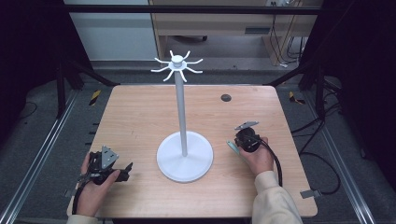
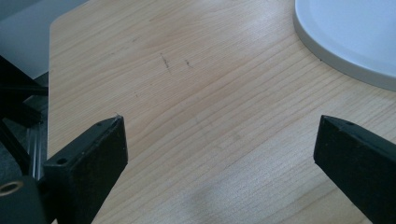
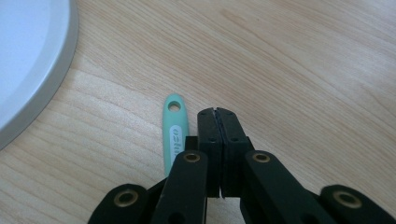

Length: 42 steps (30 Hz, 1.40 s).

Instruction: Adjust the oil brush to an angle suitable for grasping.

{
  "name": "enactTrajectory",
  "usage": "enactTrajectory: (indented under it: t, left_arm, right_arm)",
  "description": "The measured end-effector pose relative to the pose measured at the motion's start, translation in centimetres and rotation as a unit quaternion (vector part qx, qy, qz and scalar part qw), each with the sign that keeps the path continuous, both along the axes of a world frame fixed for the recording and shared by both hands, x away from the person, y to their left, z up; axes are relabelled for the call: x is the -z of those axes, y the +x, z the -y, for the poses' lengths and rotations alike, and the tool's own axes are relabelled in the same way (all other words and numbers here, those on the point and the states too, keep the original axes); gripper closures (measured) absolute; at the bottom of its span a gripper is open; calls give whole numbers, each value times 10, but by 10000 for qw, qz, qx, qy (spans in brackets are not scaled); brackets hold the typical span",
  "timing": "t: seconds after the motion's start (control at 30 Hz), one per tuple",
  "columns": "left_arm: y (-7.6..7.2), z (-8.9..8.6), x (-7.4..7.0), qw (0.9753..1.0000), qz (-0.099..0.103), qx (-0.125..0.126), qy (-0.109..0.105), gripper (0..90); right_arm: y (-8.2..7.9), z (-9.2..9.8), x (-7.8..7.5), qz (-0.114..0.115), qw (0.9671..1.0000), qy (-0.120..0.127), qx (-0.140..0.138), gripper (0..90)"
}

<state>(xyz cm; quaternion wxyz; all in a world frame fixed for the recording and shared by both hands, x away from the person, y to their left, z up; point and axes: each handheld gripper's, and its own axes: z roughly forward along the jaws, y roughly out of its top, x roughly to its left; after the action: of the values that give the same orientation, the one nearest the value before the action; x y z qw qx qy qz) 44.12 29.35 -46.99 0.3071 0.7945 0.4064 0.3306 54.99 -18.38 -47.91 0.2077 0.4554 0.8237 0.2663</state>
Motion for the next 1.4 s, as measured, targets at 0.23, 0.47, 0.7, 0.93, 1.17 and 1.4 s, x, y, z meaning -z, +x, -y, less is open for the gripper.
enactTrajectory:
  t: [0.23, 0.47, 0.7, 0.93, 1.17, 1.4]
  left_arm:
    - [0, 0, 0, 10000, -10, 2, -11, 24]
    - [0, 0, 1, 10000, -18, 8, 2, 24]
    - [0, 0, 1, 10000, -35, 26, 15, 24]
    - [0, 0, 1, 10000, -36, 20, 15, 24]
    - [0, 1, 1, 10000, -43, 31, 32, 24]
    - [0, 0, 1, 10000, -27, 7, 29, 24]
  right_arm:
    - [2, -1, 3, -71, 10000, 43, -37, 900]
    - [1, -4, 4, -216, 9996, 117, -152, 900]
    - [-1, -5, 4, -267, 9988, 182, -366, 900]
    - [-11, -12, 3, -474, 9953, 342, -772, 900]
    - [-16, -11, 3, -482, 9940, 436, -880, 900]
    - [-28, -8, -11, -294, 9946, 341, -931, 900]
